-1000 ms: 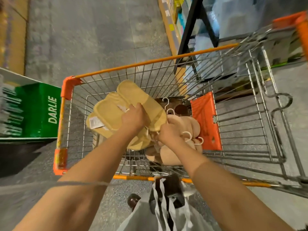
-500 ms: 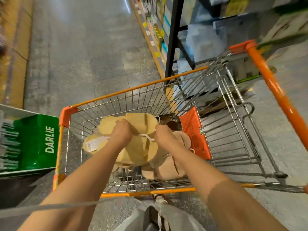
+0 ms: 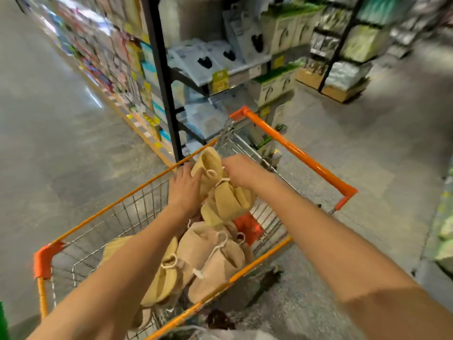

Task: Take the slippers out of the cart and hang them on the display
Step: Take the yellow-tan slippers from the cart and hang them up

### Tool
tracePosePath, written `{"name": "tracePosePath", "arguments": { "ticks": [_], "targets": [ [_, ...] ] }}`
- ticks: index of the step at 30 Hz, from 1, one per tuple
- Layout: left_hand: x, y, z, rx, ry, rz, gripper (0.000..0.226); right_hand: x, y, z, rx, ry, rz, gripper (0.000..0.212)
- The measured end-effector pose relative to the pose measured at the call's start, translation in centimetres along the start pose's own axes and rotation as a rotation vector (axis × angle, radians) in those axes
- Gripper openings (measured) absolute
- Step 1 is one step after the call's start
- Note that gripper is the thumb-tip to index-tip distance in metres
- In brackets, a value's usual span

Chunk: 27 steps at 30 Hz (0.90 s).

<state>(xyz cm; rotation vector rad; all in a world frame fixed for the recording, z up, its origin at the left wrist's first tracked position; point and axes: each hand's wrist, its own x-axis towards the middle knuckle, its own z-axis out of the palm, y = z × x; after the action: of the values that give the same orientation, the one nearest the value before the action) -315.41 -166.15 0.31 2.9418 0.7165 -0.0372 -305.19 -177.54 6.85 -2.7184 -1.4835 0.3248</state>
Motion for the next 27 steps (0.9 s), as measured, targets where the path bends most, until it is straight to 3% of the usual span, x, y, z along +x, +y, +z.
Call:
{"name": "tracePosePath", "arguments": {
  "ticks": [3,9,12,15,19,23,27],
  "targets": [
    [-0.4,3.8,-0.9,-0.039,0.118,0.161,0.076,-4.1,2.3,-2.9,-0.065,0.066,0.073,0.024],
    [-2.6,15.5,-2.9,-0.079,0.28,0.625,0.038,-15.4,8.8,-4.5,-0.001,0.239,0.358,0.021],
    [-4.5,22.7,-4.6,-0.069,0.205,0.731,0.032,-22.3,12.2,-4.3,0.079,0.296,0.54,0.021],
    [-5.5,29.1,-4.7,-0.051,0.357,0.925,0.027,-28.3,14.7,-4.9,0.106,0.396,0.656,0.023],
    [-10.5,40.3,-5.3,-0.128,0.401,1.17,0.037,-39.6,18.1,-6.8,0.147,0.539,0.869,0.025],
    [-16.6,49.2,-5.5,-0.248,0.316,1.315,0.048,-49.2,20.0,-7.2,0.167,0.729,1.04,0.022],
    [-21.4,55.2,-5.1,-0.332,0.332,1.488,0.047,-56.6,20.4,-7.1,0.131,0.775,1.239,0.02]
  ]
}}
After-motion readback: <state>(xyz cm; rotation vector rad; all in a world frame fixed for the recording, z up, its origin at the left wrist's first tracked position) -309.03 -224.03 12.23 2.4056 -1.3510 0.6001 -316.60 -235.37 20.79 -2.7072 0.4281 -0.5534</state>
